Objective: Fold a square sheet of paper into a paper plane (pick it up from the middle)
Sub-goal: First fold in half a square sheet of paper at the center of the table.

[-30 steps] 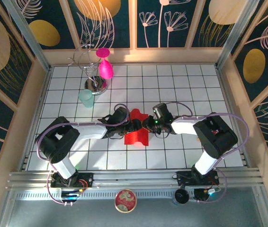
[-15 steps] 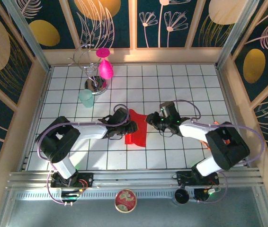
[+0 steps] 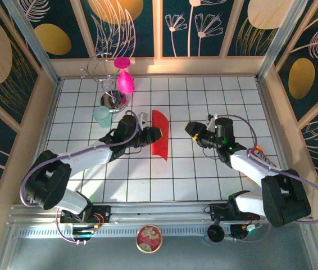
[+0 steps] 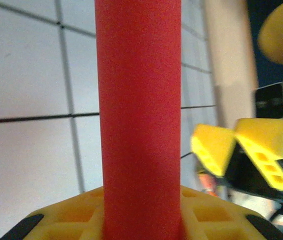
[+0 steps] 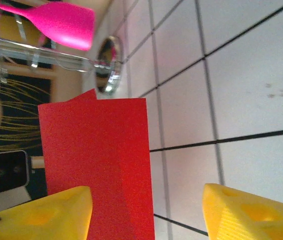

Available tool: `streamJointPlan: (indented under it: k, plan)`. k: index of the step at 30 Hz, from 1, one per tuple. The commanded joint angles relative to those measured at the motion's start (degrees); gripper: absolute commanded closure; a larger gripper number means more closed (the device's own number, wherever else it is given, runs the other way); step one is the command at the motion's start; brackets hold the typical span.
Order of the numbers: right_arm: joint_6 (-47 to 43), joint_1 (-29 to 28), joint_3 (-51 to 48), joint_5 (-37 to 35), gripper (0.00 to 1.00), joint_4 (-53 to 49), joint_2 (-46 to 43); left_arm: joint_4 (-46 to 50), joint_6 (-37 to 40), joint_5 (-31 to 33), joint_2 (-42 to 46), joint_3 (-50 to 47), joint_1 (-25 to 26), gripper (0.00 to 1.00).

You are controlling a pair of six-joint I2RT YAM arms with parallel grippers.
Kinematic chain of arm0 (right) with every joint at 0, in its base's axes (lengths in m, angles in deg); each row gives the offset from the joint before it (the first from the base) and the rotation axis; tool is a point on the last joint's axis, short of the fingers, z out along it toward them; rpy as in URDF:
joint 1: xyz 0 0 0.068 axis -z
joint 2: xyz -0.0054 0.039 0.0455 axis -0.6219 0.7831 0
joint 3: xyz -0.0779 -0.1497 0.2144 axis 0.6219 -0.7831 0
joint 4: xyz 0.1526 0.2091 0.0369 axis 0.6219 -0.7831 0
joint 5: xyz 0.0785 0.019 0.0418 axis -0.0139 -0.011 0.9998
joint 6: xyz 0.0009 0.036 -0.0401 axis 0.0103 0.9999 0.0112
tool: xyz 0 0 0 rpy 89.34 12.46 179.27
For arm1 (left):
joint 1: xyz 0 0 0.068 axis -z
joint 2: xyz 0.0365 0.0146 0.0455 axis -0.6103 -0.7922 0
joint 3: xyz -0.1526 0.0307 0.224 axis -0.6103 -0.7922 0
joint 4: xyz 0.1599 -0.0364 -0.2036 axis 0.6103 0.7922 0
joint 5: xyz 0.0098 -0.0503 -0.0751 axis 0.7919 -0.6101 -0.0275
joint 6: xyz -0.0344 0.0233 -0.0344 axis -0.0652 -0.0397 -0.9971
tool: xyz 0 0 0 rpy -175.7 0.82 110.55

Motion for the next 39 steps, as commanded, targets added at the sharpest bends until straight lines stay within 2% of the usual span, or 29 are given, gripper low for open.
streamJointPlan:
  k: [1,8,15,19,26,32,39]
  plan:
    - [1.6,0.6,0.0,9.3,0.33,9.5,-0.3,-8.2,-3.6,-7.4,2.6,-0.9,-0.8,0.69]
    - [4.6,-0.8,0.8,15.9,0.27,19.4,4.2,-19.8,-11.0,-13.9,1.8,-2.3,-1.0,0.71]
    - [6.4,-3.4,0.7,19.0,0.3,25.9,6.3,-16.9,-10.4,-12.2,0.5,-2.5,-1.0,0.71]
    - [5.9,-3.4,0.1,18.7,0.41,24.6,5.1,-12.6,-8.9,-9.4,0.5,-2.4,-1.2,0.71]
    - [4.6,-3.5,-0.8,18.0,0.61,22.2,2.7,-11.3,-8.6,-8.1,0.2,-3.0,-1.6,0.71]
    - [3.9,-3.8,-0.7,17.4,0.73,21.2,2.9,-11.5,-9.0,-7.7,0.0,-3.1,-1.6,0.71]
    - [-1.2,-5.2,3.0,13.3,0.91,11.7,4.0,-13.4,-10.2,-8.4,-0.2,-4.1,-1.7,0.69]
